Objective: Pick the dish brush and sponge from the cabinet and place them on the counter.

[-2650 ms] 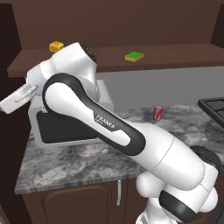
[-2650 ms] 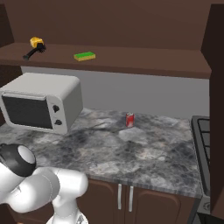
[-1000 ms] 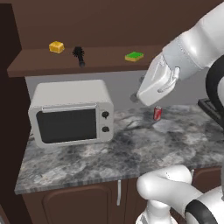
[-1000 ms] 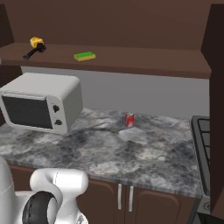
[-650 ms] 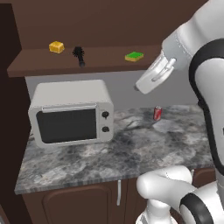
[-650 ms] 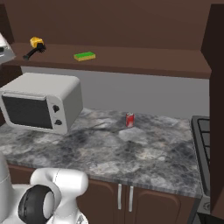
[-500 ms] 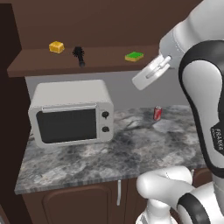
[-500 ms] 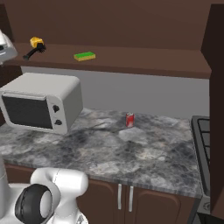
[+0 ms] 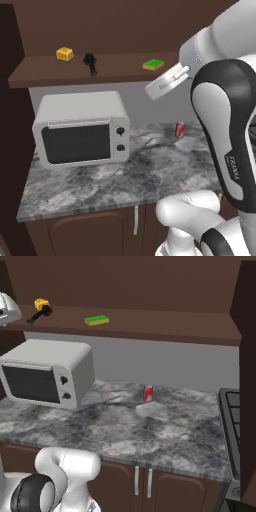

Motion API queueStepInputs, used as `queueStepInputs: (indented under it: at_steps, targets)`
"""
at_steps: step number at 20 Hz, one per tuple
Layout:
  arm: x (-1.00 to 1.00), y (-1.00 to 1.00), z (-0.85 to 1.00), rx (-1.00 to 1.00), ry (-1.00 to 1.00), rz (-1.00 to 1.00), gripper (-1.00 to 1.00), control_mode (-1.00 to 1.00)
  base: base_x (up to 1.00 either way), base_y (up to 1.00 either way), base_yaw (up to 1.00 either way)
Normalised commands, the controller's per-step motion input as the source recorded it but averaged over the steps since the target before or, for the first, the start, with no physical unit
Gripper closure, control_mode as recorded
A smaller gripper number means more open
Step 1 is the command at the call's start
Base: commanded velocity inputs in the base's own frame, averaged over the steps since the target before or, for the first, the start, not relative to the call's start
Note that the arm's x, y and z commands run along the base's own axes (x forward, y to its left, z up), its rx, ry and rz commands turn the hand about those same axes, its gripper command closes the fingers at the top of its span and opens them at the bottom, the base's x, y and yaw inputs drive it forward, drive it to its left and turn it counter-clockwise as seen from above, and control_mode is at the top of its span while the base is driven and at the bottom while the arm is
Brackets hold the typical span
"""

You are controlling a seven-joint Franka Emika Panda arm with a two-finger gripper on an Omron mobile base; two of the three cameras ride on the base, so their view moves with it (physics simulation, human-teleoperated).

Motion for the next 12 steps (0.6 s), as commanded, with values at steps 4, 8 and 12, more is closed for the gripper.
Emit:
queueStepInputs:
  at_steps: [4,8,12]
  targets:
    - [0.50,-0.12,-0.04,0.05,-0.07,-0.09,-1.00,-1.00,0.00,0.00,0.00]
    - [0.64,-0.01,0.00,0.14,-0.08,-0.18,-1.00,-1.00,0.00,0.00,0.00]
    - [0.55,0.00,0.00,0.18,-0.09,-0.18,-1.00,-1.00,0.00,0.00,0.00]
